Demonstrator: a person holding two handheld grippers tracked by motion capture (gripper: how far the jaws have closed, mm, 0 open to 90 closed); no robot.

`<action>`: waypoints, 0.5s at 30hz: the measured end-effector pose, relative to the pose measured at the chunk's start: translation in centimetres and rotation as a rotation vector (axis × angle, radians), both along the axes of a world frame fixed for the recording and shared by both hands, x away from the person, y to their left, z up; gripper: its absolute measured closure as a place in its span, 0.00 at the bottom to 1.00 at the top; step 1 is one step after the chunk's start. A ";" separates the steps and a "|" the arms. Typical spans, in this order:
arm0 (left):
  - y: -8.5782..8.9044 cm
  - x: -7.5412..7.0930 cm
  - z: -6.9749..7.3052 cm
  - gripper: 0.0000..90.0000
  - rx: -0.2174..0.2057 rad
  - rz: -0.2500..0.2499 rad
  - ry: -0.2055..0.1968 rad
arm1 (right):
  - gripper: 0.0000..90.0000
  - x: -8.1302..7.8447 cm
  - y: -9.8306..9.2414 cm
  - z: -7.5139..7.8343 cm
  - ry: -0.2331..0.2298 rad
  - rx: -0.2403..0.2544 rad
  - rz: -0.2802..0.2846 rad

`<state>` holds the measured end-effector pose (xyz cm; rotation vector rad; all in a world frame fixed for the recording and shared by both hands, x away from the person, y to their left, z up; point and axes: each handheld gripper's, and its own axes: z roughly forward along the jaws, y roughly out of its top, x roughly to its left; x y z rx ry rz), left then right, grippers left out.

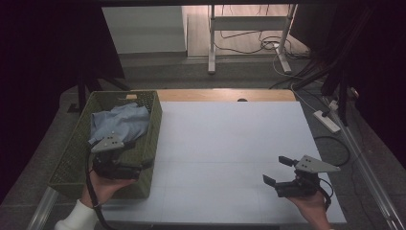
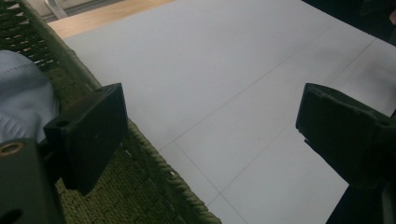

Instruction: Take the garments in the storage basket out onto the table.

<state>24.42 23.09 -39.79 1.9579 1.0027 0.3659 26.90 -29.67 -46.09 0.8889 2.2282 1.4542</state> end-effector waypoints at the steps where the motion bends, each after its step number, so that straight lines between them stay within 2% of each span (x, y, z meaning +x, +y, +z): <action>1: 0.1 0.2 0.2 0.11 -0.005 0.003 0.003 | 0.08 0.0 0.0 0.0 -0.001 0.001 -0.001; 4: 0.5 0.7 0.8 0.11 -0.011 0.012 0.001 | 0.08 -0.1 0.0 0.0 -0.001 0.003 -0.003; 15: 0.9 2.2 2.2 0.11 0.041 0.019 -0.015 | 0.08 -0.1 0.4 -0.2 0.002 -0.016 0.005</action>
